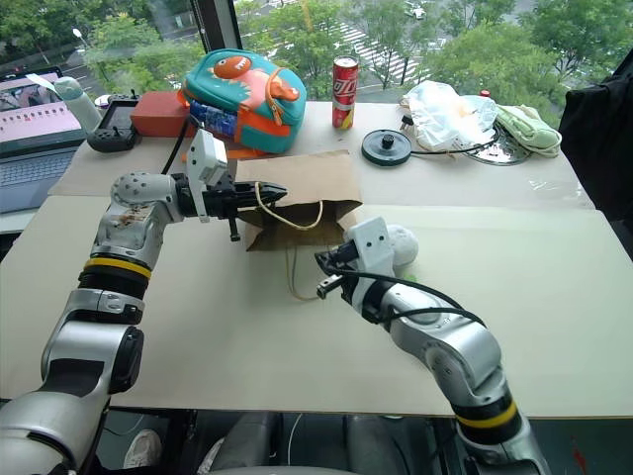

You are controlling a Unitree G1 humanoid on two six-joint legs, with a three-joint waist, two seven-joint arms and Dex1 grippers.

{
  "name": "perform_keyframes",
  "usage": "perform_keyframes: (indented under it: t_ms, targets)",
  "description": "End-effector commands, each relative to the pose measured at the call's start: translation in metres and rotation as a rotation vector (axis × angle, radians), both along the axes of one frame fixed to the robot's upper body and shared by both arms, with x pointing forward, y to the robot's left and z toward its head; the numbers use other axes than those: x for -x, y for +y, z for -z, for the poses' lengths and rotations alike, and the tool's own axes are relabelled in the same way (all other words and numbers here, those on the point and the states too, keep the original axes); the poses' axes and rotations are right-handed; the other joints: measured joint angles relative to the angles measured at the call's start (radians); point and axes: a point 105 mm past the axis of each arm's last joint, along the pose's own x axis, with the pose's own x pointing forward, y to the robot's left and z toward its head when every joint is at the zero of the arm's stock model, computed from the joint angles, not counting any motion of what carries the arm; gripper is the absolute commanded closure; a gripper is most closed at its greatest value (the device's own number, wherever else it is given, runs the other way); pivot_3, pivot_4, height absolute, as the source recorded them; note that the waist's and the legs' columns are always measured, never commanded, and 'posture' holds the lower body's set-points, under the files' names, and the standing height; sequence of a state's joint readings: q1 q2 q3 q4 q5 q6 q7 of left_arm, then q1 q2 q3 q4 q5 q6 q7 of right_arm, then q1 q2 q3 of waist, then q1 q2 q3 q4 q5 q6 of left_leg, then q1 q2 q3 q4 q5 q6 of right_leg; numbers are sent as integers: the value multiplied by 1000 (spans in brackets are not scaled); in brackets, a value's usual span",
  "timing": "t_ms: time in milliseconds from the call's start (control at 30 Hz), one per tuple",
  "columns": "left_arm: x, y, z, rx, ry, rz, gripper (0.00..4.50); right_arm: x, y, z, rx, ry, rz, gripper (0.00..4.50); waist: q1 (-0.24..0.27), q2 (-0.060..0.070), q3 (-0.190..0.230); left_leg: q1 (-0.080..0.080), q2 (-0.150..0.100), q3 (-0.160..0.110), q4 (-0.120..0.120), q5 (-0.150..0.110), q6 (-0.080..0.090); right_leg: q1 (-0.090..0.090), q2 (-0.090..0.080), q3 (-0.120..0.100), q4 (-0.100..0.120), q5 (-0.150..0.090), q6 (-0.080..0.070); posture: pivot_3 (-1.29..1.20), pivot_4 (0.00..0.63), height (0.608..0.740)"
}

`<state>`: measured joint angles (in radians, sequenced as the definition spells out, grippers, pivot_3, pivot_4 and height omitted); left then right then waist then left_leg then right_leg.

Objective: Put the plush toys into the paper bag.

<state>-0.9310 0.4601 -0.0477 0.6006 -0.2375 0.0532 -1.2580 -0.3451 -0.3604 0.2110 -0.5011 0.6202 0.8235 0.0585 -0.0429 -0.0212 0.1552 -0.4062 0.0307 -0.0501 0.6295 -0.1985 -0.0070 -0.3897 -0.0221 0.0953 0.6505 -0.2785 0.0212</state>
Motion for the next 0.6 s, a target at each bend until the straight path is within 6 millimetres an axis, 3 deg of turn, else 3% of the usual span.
perform_keyframes:
  t_ms: [33,333,467,600]
  targets:
    - [3,-4,-16,33,-34,19,4500,-15,9,-9,-17,-86,29,4487,0,0,0,0,0,0,0,0,0,0,0,0,0,0,0,0,150,739]
    - [4,-12,-23,73,10,34,4500,-64,23,-22,-142,-175,143,4487,-3,0,0,1,0,0,0,0,0,-1,0,0,6,0,0,0,150,739]
    - [4,-17,-26,92,21,42,4500,-76,41,-14,-169,-155,127,4487,-4,0,0,1,0,-1,0,0,0,-1,0,0,7,0,0,0,150,739]
    - [6,-19,-29,100,29,51,4500,-87,46,1,-205,-92,162,4487,-6,0,0,1,0,-1,-1,0,0,-2,0,0,9,0,-1,0,150,739]
